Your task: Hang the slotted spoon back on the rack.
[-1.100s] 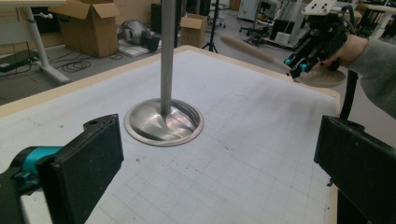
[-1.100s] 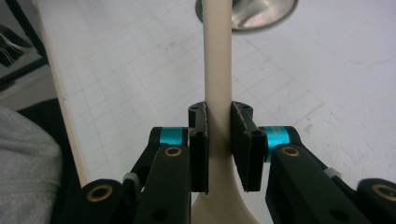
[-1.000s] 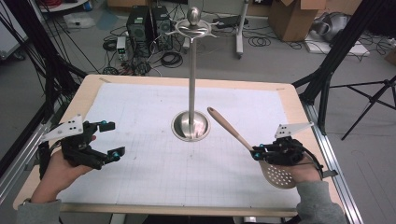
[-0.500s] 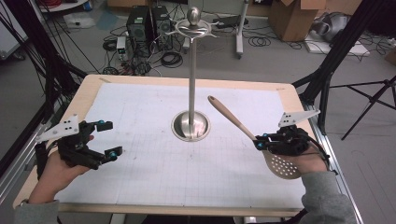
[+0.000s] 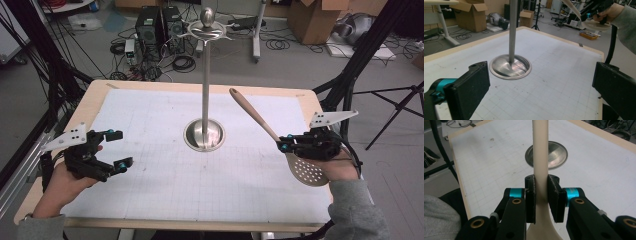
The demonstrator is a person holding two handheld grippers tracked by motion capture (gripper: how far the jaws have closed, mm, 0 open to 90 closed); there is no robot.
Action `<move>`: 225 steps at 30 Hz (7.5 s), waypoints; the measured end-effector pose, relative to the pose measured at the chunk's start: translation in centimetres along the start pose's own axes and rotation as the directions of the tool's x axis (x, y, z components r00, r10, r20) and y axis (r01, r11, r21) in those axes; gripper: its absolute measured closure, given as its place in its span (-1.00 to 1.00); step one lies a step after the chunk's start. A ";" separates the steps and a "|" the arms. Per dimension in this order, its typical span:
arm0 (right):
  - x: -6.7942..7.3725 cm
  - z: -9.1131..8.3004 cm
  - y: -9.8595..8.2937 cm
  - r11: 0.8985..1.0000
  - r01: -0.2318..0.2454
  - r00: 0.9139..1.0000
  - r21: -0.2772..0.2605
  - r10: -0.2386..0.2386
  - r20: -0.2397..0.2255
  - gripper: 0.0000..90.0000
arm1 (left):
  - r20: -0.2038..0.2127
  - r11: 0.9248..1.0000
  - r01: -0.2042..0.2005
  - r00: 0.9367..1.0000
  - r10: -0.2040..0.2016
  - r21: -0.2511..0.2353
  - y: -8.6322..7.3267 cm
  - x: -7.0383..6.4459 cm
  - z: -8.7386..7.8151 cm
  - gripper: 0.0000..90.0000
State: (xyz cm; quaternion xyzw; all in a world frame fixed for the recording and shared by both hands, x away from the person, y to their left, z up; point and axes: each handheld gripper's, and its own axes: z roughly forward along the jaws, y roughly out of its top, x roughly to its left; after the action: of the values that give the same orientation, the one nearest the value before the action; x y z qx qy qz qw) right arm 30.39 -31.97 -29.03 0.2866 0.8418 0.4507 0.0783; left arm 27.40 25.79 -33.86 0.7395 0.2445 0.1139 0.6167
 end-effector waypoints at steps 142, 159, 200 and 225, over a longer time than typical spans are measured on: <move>0.0 2.1 8.0 0.987 0.034 0.999 -0.158 -0.031 0.022 0.73 | -0.018 1.000 0.006 1.000 -0.006 0.015 -1.5 -0.5 -3.1 -0.96; 0.0 4.1 8.5 0.991 0.018 1.000 -0.131 -0.016 0.015 0.73 | -0.015 1.000 0.006 1.000 -0.006 0.011 -1.5 -0.7 -3.3 -0.96; -0.3 7.3 9.2 0.995 0.027 0.999 -0.100 -0.029 -0.023 0.73 | -0.029 1.000 0.010 1.000 -0.010 0.008 -1.8 -1.0 -4.4 -0.96; 0.0 9.2 10.1 0.996 0.045 0.999 -0.072 -0.046 -0.008 0.72 | -0.041 1.000 0.016 0.999 -0.015 0.011 -2.0 -1.1 -4.9 -0.96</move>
State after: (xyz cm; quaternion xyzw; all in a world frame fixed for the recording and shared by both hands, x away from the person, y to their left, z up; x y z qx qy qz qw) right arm 38.14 -21.03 -26.29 0.2620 0.8317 0.4803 0.0948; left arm 23.74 29.66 -34.66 0.7385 0.2634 0.1228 0.6084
